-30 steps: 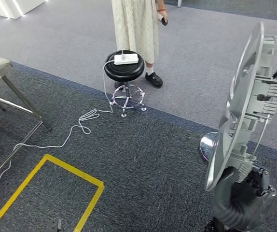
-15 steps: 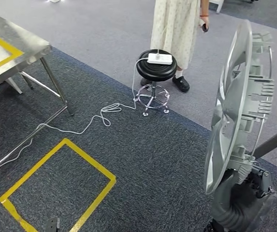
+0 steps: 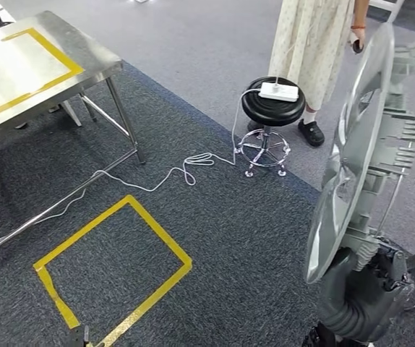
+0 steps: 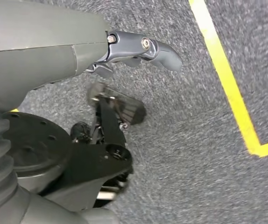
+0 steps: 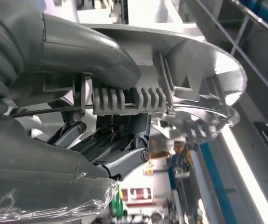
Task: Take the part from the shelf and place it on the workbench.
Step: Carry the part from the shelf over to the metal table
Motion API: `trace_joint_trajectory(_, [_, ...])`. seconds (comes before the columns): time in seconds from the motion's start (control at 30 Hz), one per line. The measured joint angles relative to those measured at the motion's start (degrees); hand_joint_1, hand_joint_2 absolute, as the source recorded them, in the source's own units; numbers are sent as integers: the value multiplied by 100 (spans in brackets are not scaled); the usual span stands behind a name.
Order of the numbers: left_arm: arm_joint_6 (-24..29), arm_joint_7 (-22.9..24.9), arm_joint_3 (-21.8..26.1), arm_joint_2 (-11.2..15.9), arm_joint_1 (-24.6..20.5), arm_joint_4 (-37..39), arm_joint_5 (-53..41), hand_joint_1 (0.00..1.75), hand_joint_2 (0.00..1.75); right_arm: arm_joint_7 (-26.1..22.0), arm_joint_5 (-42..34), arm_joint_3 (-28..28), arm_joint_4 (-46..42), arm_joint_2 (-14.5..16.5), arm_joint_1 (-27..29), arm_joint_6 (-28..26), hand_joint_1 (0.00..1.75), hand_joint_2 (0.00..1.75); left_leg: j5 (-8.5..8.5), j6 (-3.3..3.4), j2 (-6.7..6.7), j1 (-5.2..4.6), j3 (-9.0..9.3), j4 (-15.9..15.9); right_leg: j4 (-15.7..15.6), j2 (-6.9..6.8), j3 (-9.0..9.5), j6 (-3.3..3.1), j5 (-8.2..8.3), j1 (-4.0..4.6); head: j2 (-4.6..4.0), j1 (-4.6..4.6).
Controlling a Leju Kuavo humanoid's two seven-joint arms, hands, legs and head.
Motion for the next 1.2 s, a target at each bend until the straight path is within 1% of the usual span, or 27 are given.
trace_joint_trajectory(0.03, [1,-7,2,1,-14,0,17,0,175,2,1,-7,2,0,-4,0,175,175,-160,-7,72,2,-187,387,0,-88,-5,-10,-2,14,0,-12])
trace_joint_trajectory(0.07, [2,-12,4,2,-20,0,33,0,175,5,4,-15,6,0,-9,0,175,175,-229,-3,101,3,-308,645,0,-177,-6,-16,-6,27,-1,-15])
trace_joint_trajectory(0.1, [4,-13,6,2,-20,0,47,0,175,9,9,-21,10,0,-13,-1,175,175,-188,11,112,1,-320,693,0,-260,-3,-21,-10,38,-1,-18])
trace_joint_trajectory(0.13, [7,-13,8,2,-17,0,54,0,175,13,15,-27,14,0,-17,-2,175,175,-57,36,136,-6,-218,523,0,-335,3,-24,-14,51,-1,-21])
trace_joint_trajectory(0.17, [11,-13,9,2,-15,0,58,0,175,15,19,-31,16,0,-18,-6,175,175,122,76,216,-23,-23,187,0,-407,13,-22,-20,64,-1,-23])
trace_joint_trajectory(0.23, [22,-11,9,1,-31,0,63,0,175,22,22,-33,16,0,-12,-27,175,175,361,162,503,-85,387,-536,8,-531,28,9,-43,108,0,-29])
trace_joint_trajectory(0.27, [28,-9,9,1,-39,0,63,0,175,29,22,-34,17,0,-9,-42,175,175,403,198,601,-112,501,-759,10,-592,31,32,-55,128,0,-25])
trace_joint_trajectory(0.3, [31,-7,9,4,-42,0,63,0,175,38,22,-35,21,0,-10,-55,175,175,401,222,624,-130,537,-859,5,-655,37,58,-64,145,1,-21])
trace_joint_trajectory(0.37, [32,-3,10,16,-19,0,62,0,175,57,20,-38,29,0,-30,-69,175,175,421,268,478,-116,526,-911,-10,-741,61,114,-84,149,1,-11])
trace_joint_trajectory(0.43, [30,-2,11,32,-1,0,60,0,175,69,20,-41,37,0,-58,-75,175,175,453,317,337,-77,542,-951,186,-522,-1,181,-231,128,2,-1])
trace_joint_trajectory(0.5, [26,1,12,43,-11,0,49,0,175,74,21,-41,53,0,-78,-83,175,175,468,355,201,-54,549,-960,845,-198,-300,225,-573,105,2,17])
trace_joint_trajectory(0.53, [24,2,12,46,-16,0,43,0,175,76,22,-41,66,0,-83,-86,175,175,469,367,125,-52,549,-959,1243,-127,-495,238,-737,100,2,20])
trace_joint_trajectory(0.57, [23,3,12,50,-16,0,39,0,175,80,21,-41,80,0,-85,-89,175,175,469,371,42,-50,552,-957,1529,-102,-646,249,-817,97,2,20])
trace_joint_trajectory(0.6, [24,3,12,53,-14,0,38,0,175,83,21,-41,91,0,-87,-92,175,175,468,369,-47,-45,557,-955,1615,-91,-708,258,-782,92,2,20])
trace_joint_trajectory(0.63, [24,3,12,56,-10,0,38,0,175,87,20,-41,98,0,-87,-95,175,175,469,361,-139,-39,565,-951,1485,-77,-665,264,-643,82,2,20])
trace_joint_trajectory(0.67, [24,3,12,58,-9,0,38,0,175,90,19,-41,100,0,-88,-99,175,175,468,344,-235,-27,574,-945,1141,-30,-515,273,-422,61,2,19])
trace_joint_trajectory(0.73, [23,4,12,63,-12,0,38,0,175,90,19,-41,102,0,-97,-108,175,175,461,283,-407,-15,567,-914,376,232,-154,279,-101,-1,1,28])
trace_joint_trajectory(0.8, [22,7,12,73,-7,0,29,0,175,87,26,-43,106,0,-107,-127,175,175,475,201,-534,-1,518,-897,29,410,10,227,-39,-19,1,36])
trace_joint_trajectory(0.87, [21,12,12,83,16,0,10,0,175,85,40,-45,109,0,-112,-146,175,175,507,128,-621,25,477,-915,7,322,16,134,-35,3,1,37])
trace_joint_trajectory(0.9, [21,13,12,84,26,0,4,0,175,85,46,-48,109,1,-115,-154,175,175,493,97,-551,21,457,-897,-2,261,22,92,-25,5,1,31])
trace_joint_trajectory(0.97, [19,14,11,84,19,0,1,0,175,85,52,-59,109,2,-113,-164,175,175,285,41,-223,2,283,-570,-28,106,39,20,-16,0,1,-9])
trace_joint_trajectory(1.0, [13,14,11,81,8,0,1,0,175,84,55,-67,109,2,-110,-169,175,175,96,18,-31,-6,101,-213,-31,26,42,-3,-22,10,1,-32])
trace_joint_trajectory(1.07, [-22,14,7,81,-8,0,-6,0,175,81,68,-79,109,2,-106,-168,175,175,-218,-7,102,1,-293,559,-31,-143,44,-27,-35,27,1,-52])
trace_joint_trajectory(1.1, [-47,14,5,82,-5,0,-10,0,175,81,78,-82,109,2,-107,-167,175,175,-239,-6,114,2,-389,750,-31,-225,49,-31,-43,34,1,-53])
trace_joint_trajectory(1.13, [-73,14,3,85,1,0,-15,0,175,83,90,-82,109,3,-109,-167,175,175,-137,5,124,0,-354,688,-31,-302,59,-32,-52,41,1,-55])
trace_joint_trajectory(1.17, [-92,14,2,90,6,0,-16,0,175,86,104,-81,109,4,-110,-167,175,175,46,28,163,-8,-197,403,-31,-374,76,-27,-63,50,2,-55])
trace_joint_trajectory(1.2, [-104,14,1,95,8,0,-15,0,175,89,122,-80,109,7,-111,-168,175,175,245,66,282,-28,37,-8,-31,-440,98,-17,-77,60,2,-57])
